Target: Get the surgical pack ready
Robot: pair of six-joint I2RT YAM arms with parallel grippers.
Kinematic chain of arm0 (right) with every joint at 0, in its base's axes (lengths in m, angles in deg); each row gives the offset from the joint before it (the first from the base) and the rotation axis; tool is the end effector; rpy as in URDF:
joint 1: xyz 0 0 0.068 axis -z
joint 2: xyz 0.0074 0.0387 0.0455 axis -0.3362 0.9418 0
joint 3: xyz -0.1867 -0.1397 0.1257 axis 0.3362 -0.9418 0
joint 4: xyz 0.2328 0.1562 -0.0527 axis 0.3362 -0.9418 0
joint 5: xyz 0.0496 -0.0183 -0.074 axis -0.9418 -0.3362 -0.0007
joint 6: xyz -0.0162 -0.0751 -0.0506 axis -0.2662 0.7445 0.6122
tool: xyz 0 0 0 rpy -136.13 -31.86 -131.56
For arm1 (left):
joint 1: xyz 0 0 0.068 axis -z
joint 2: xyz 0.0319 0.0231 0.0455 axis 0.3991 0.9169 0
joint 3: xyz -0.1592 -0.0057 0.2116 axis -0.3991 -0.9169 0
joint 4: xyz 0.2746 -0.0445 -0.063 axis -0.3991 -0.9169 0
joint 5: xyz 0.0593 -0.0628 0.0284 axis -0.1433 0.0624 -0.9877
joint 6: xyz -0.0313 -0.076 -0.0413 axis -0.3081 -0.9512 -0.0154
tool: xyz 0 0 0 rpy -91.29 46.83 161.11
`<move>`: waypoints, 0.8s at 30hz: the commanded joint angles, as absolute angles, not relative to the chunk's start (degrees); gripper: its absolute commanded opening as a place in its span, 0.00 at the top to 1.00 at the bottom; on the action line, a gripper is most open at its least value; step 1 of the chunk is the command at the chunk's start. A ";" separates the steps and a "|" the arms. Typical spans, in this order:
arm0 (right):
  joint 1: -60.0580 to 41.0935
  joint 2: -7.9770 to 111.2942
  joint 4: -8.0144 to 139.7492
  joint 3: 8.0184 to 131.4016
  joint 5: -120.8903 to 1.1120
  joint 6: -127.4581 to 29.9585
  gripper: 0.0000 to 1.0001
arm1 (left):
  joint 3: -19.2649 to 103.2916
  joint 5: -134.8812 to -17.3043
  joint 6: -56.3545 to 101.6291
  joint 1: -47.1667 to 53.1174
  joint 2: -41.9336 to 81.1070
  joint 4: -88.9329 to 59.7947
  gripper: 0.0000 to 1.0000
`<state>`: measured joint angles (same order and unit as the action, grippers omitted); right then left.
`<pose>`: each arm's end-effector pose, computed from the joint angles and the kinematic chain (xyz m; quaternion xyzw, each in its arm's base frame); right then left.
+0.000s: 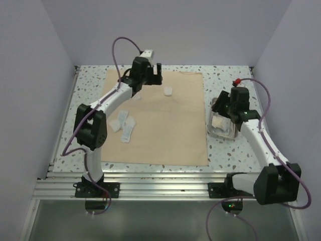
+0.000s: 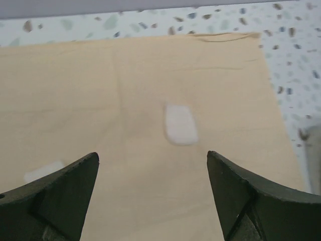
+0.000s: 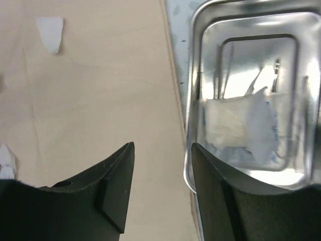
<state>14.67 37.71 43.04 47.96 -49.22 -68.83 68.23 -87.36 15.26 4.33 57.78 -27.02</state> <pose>0.3221 0.0238 0.2522 0.1815 0.8748 0.1005 0.4379 0.4795 -0.2485 0.2672 0.0517 0.8443 -0.1913 0.4979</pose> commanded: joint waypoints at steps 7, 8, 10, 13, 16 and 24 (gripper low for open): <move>4.53 62.14 59.95 60.59 -60.42 -75.31 0.40 | 58.09 -87.17 12.95 -8.31 56.68 -27.66 0.07; 3.66 64.07 62.74 61.65 -60.60 -76.29 0.40 | 57.48 -87.08 12.86 -8.93 56.51 -27.49 0.07; 3.04 69.79 65.66 63.93 -60.77 -80.66 0.39 | 55.11 -87.34 12.42 -10.16 55.45 -25.91 0.05; 1.63 77.00 72.86 67.01 -60.25 -86.38 0.39 | 52.30 -87.43 9.97 -12.00 54.40 -24.24 0.05; -0.21 85.34 76.65 72.37 -59.55 -90.44 0.38 | 48.78 -86.73 8.38 -13.85 52.99 -21.78 0.05; -1.98 97.66 80.08 82.13 -57.26 -94.67 0.40 | 43.06 -85.23 7.50 -15.88 50.09 -15.55 0.05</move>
